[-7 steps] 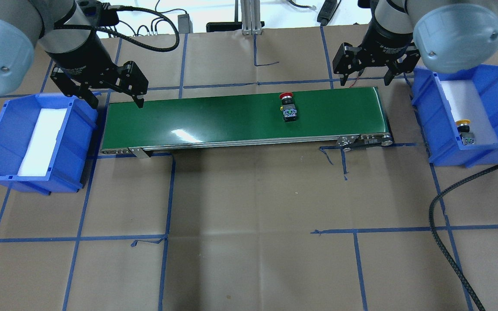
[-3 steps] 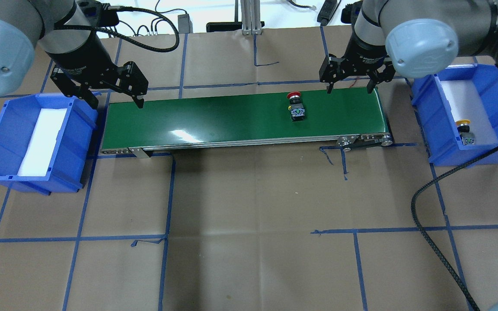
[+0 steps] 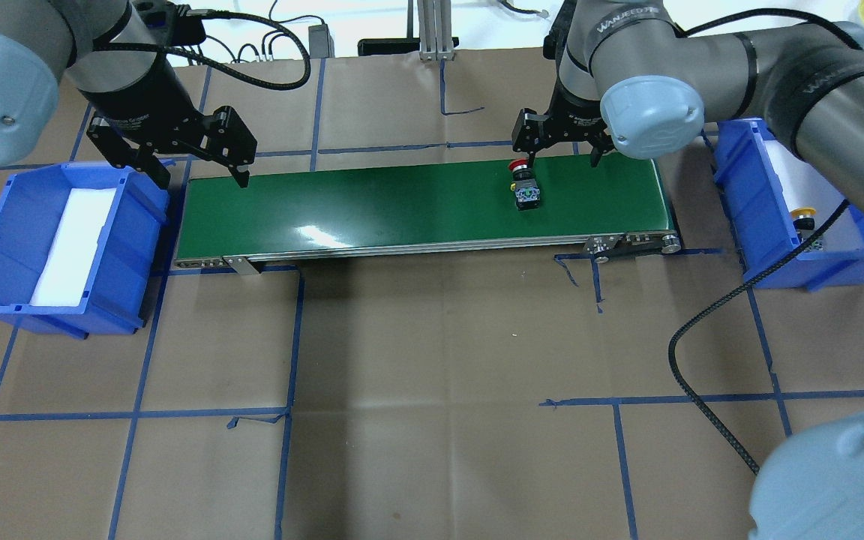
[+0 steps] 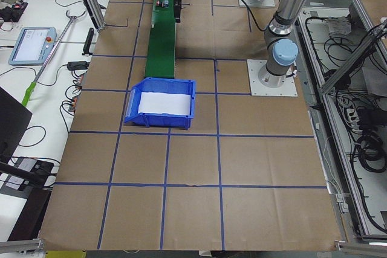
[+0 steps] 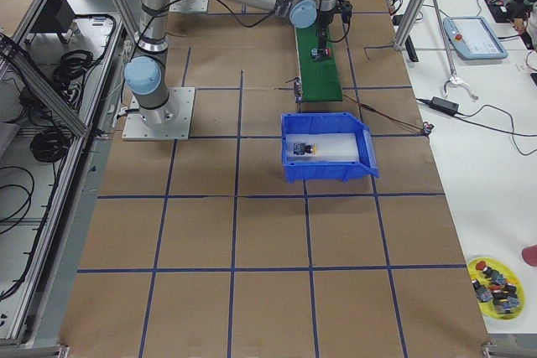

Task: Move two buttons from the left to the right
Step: 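Lower the right gripper onto the red-capped button and close on it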

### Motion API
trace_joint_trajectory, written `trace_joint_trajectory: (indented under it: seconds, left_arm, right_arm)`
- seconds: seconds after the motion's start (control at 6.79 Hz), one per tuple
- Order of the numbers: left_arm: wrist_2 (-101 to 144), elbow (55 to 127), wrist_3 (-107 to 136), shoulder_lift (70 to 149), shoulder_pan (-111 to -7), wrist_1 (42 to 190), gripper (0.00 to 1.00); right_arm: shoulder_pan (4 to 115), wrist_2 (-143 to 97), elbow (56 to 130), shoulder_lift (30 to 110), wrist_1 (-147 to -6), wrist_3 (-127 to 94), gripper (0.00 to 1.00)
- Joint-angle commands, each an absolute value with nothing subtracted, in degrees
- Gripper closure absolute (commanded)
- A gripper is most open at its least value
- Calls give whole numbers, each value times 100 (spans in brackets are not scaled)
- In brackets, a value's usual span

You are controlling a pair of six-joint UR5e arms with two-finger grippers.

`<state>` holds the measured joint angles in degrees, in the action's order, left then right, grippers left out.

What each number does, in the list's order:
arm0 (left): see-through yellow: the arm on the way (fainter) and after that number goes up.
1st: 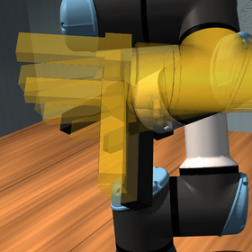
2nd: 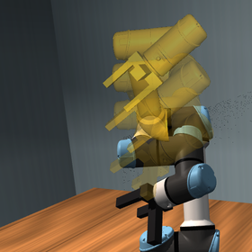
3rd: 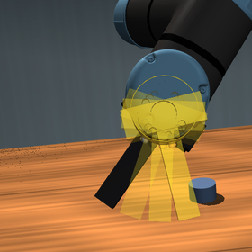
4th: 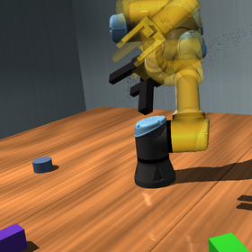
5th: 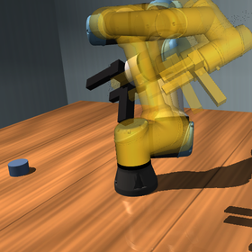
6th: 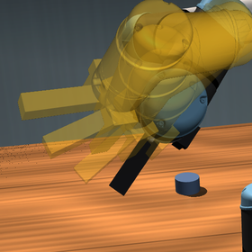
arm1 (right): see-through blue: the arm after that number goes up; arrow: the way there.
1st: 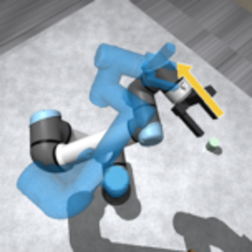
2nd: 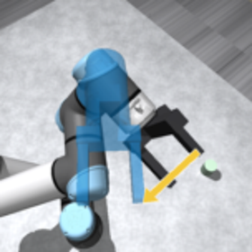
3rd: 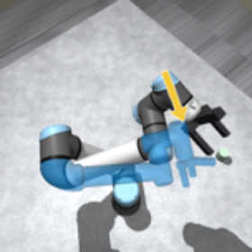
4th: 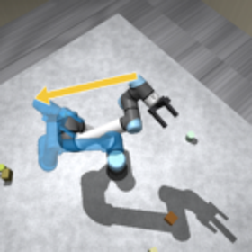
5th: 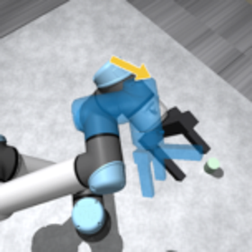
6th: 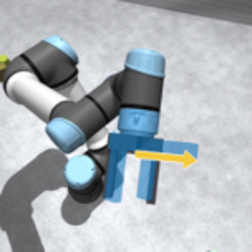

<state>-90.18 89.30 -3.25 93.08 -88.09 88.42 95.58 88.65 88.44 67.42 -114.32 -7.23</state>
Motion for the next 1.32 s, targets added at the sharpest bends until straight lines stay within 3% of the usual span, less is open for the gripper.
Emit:
trace_joint_trajectory:
  seconds: [0.0,0.88,1.18]
  left_arm:
    - [-9018,8930,-325,9308,-8807,8842,0]
    - [-9018,8938,-325,9299,-8807,8842,0]
    - [-9018,8938,-325,9299,-8807,8842,0]
  right_arm:
    - [9571,8851,8885,6513,-11531,-721,1]
    - [9501,8859,8912,6126,-11496,-729,4]
    - [9422,8947,8912,6187,-11365,-712,75]
